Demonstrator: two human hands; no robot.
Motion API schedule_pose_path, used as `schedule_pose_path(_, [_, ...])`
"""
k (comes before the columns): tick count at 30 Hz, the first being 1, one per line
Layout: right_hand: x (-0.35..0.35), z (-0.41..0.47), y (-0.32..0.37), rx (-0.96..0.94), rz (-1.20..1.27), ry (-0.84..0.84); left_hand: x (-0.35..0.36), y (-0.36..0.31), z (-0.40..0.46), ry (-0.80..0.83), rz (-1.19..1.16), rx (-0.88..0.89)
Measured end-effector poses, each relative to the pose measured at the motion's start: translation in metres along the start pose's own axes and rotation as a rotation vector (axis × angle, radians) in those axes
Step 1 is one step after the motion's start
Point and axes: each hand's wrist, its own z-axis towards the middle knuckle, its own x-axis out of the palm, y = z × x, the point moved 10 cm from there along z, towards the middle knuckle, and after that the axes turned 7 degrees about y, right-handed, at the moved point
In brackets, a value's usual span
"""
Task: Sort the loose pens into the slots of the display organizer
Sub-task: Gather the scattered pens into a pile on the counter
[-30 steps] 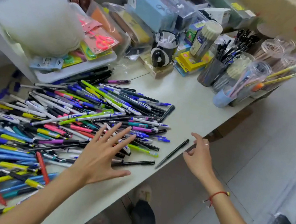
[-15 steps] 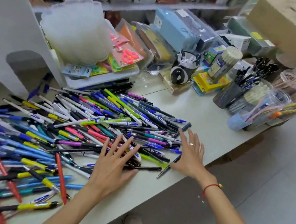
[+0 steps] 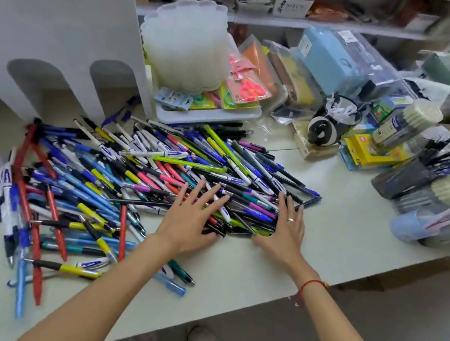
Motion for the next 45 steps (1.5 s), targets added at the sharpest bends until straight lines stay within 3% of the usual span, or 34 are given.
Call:
schedule_pose_path(3, [-0.007,-0.006,-0.001,-0.064,0.005,0.019,-0.013,-0.004,-0.015,-0.023,-0.084,-0.040])
schedule_pose_path(6, [-0.015,-0.025,0.004,-0.194,-0.049,0.026,-0.027,0.006,-0.060,-0.200,-0.231,-0.089])
schedule_pose_path(9, [-0.016,-0.049,0.019,-0.341,-0.088,-0.061,-0.022,0.042,-0.133,-0.384,-0.419,-0.332])
schedule_pose_path(12, [-0.003,-0.063,0.056,-0.467,-0.102,-0.141,-0.001,0.084,-0.204,-0.469,-0.497,-0.640])
schedule_pose_path(14, [0.016,-0.074,0.099,-0.619,-0.139,-0.166,0.007,0.107,-0.236,-0.492,-0.487,-0.743])
schedule_pose_path(17, [0.067,-0.096,0.168,-0.841,-0.227,-0.039,0.010,0.136,-0.265,-0.507,-0.434,-0.858])
schedule_pose_path(22, [0.170,-0.122,0.230,-1.166,-0.577,0.117,0.028,0.164,-0.269,-0.431,-0.444,-0.994])
schedule_pose_path(27, [0.186,-0.096,0.220,-1.086,-0.628,0.053,0.047,0.167,-0.255,-0.405,-0.567,-1.140])
schedule_pose_path(31, [0.178,-0.088,0.215,-1.155,-0.698,0.043,0.047,0.157,-0.232,-0.433,-0.706,-1.225])
schedule_pose_path(41, [0.119,-0.048,0.177,-1.202,-0.865,0.074,0.043,0.117,-0.182,-0.352,-0.810,-1.230])
schedule_pose_path(45, [0.110,-0.044,0.173,-1.165,-0.858,0.104,0.040,0.119,-0.195,-0.415,-0.840,-1.172])
